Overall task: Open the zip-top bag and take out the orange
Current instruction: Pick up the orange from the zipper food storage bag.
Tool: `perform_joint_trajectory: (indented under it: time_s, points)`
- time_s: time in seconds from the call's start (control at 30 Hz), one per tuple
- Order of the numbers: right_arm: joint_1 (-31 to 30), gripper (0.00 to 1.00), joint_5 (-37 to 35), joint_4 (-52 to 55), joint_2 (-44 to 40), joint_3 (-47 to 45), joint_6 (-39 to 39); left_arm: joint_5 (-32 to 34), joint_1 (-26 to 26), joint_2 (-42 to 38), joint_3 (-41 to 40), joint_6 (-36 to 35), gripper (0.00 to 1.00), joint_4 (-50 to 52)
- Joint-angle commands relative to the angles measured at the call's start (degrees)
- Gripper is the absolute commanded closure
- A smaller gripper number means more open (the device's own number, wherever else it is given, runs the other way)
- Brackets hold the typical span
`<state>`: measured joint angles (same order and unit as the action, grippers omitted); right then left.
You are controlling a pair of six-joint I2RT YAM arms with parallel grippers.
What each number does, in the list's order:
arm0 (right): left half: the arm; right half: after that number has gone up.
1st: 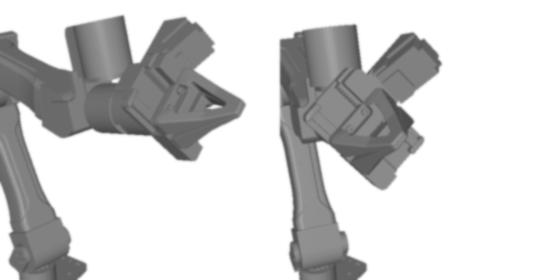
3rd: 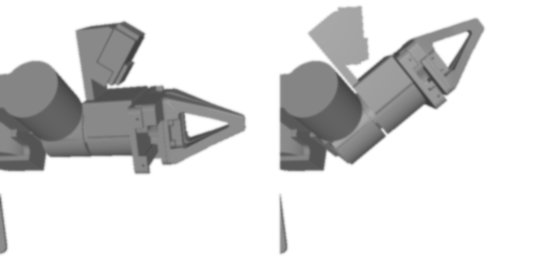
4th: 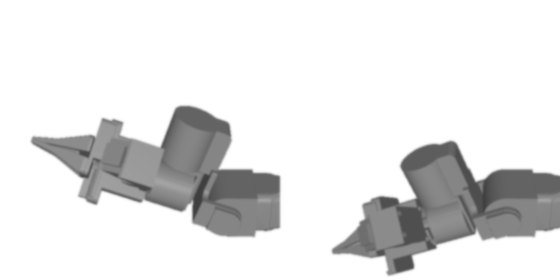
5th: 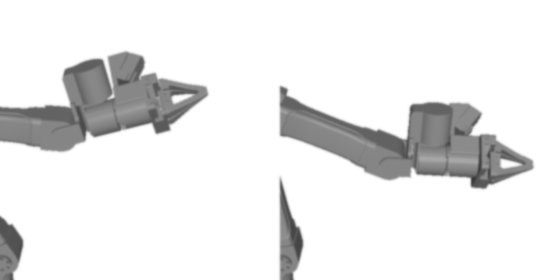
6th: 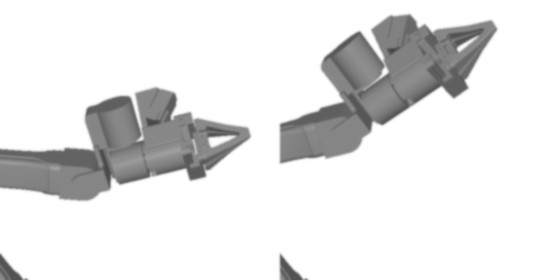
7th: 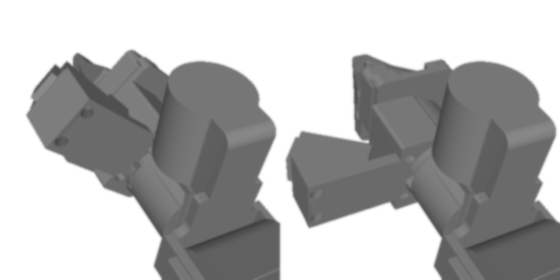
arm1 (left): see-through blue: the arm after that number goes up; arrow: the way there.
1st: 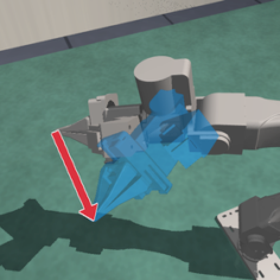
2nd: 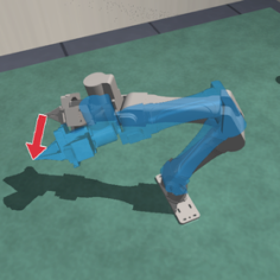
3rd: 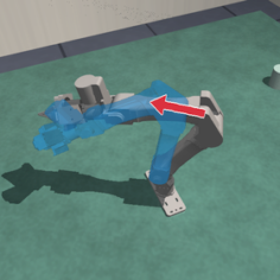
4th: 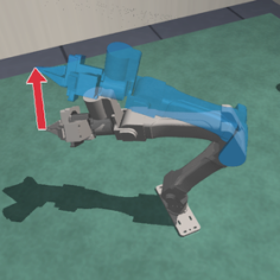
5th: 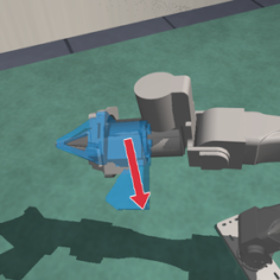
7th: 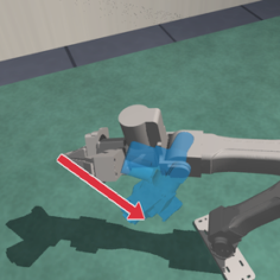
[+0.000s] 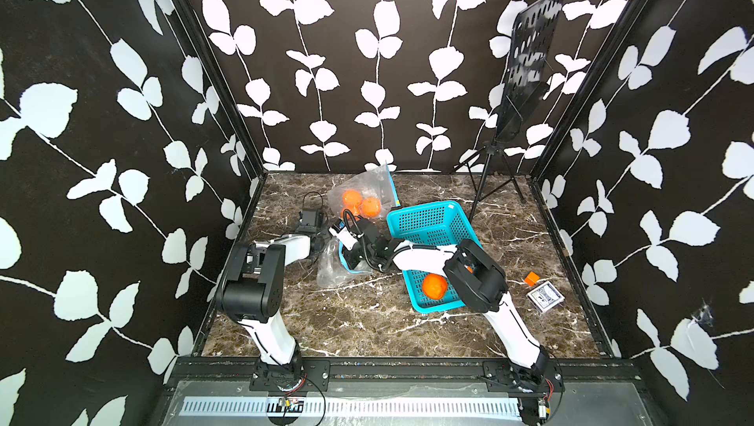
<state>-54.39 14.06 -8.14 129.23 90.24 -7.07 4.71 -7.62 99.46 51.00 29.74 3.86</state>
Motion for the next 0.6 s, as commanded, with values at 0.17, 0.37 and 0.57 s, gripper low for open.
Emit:
perform_joint_trajectory:
  time_s: [0.17, 0.37, 0.57]
  points:
    - [-0.3, 0.41, -1.8, 4.0, -6.4, -8.4, -0.6, 5.4, 3.6, -0.8, 4.6, 0.7, 1.00, 4.9]
    - [-0.3, 0.40, -1.6, 4.1, -9.3, -11.4, -2.6, 10.2, 4.2, 0.6, 8.1, 0.0, 1.00, 8.4]
    - [0.0, 0.42, -1.3, 3.1, -7.9, -10.7, -1.9, 6.8, 4.4, 1.2, 8.2, 0.0, 1.00, 7.7]
